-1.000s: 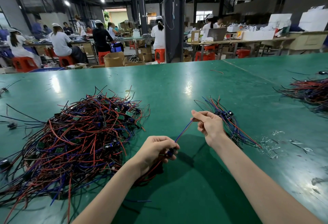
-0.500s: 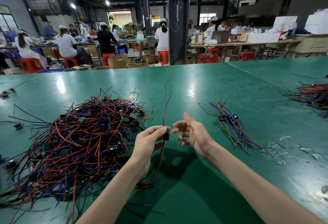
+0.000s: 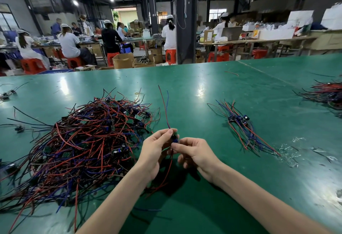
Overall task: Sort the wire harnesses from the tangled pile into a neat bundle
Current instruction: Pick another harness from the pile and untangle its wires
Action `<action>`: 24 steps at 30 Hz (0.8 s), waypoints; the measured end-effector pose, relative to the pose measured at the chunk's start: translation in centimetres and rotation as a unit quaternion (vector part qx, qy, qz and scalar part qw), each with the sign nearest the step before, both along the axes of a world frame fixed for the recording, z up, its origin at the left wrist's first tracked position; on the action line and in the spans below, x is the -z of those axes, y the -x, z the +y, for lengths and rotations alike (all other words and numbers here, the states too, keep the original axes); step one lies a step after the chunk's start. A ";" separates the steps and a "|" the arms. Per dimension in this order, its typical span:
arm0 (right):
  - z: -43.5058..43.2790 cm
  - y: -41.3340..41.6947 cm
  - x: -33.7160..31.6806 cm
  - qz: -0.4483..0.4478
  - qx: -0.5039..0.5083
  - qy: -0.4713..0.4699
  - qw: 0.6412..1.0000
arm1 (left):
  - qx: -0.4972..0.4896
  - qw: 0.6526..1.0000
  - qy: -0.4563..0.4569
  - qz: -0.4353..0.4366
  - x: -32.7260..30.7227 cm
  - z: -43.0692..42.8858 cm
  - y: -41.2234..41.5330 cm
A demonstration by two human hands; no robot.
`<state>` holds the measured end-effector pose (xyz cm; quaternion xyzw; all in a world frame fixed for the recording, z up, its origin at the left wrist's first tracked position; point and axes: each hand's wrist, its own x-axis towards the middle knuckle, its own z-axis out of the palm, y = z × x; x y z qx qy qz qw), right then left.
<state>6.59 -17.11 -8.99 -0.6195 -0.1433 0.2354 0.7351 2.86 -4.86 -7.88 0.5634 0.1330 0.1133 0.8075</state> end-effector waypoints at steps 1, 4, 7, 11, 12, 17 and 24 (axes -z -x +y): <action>0.0 0.1 -0.1 0.002 0.002 -0.001 1.000 | 0.007 1.000 -0.001 -0.005 0.1 -0.1 0.0; 0.0 0.1 -0.1 0.020 0.013 -0.017 1.000 | 0.040 0.999 -0.007 -0.014 0.2 -0.1 0.0; -0.1 0.1 -0.2 0.027 0.030 -0.019 0.999 | 0.055 0.998 -0.029 -0.010 0.5 -0.3 0.1; -0.4 0.1 -0.4 -0.001 0.042 -0.001 0.999 | 0.052 0.997 -0.056 -0.014 0.6 -0.5 0.1; -0.5 0.1 -0.4 -0.005 0.046 0.003 0.999 | 0.056 0.997 -0.056 -0.017 0.6 -0.6 0.1; -0.6 0.2 -0.6 -0.018 0.054 0.024 0.998 | 0.052 0.995 -0.072 -0.038 0.8 -0.5 0.1; -0.8 0.1 -0.8 -0.010 -0.009 0.069 0.998 | 0.013 0.996 -0.085 -0.031 1.1 -0.2 0.0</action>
